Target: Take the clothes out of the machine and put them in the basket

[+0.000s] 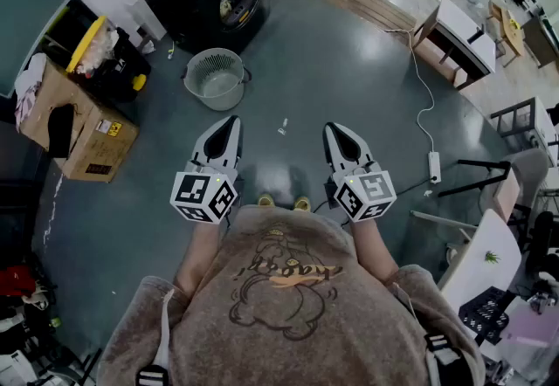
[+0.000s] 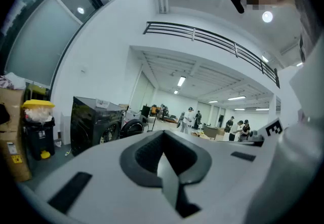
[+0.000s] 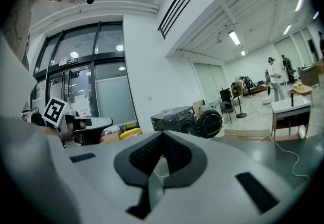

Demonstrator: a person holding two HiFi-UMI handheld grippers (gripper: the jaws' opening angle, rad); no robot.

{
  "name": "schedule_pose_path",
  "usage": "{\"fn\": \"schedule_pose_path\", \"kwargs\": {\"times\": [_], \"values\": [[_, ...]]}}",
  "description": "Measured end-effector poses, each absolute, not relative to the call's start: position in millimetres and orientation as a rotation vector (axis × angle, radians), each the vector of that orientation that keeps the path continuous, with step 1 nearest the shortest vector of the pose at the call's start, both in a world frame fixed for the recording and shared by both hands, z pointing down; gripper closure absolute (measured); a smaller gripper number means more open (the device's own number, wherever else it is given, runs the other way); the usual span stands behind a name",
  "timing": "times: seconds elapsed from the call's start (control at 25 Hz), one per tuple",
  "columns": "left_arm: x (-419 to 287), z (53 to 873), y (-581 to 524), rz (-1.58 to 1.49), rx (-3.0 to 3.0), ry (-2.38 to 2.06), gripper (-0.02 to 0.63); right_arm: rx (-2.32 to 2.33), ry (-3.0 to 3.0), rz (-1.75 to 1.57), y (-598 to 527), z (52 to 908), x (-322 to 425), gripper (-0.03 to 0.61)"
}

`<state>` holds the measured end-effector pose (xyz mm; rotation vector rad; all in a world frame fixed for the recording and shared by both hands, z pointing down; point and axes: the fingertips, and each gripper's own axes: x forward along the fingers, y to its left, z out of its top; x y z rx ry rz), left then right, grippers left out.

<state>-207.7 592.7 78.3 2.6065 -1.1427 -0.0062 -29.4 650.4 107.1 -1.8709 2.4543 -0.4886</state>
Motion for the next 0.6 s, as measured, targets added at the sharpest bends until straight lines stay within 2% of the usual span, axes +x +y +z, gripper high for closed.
{"fn": "schedule_pose_path", "kwargs": {"times": [0.6], "values": [[-220, 101, 536, 0.009, 2.647, -1.061, 0.606, -1.944, 2.363, -0.53, 610, 128, -44, 0.589]]}}
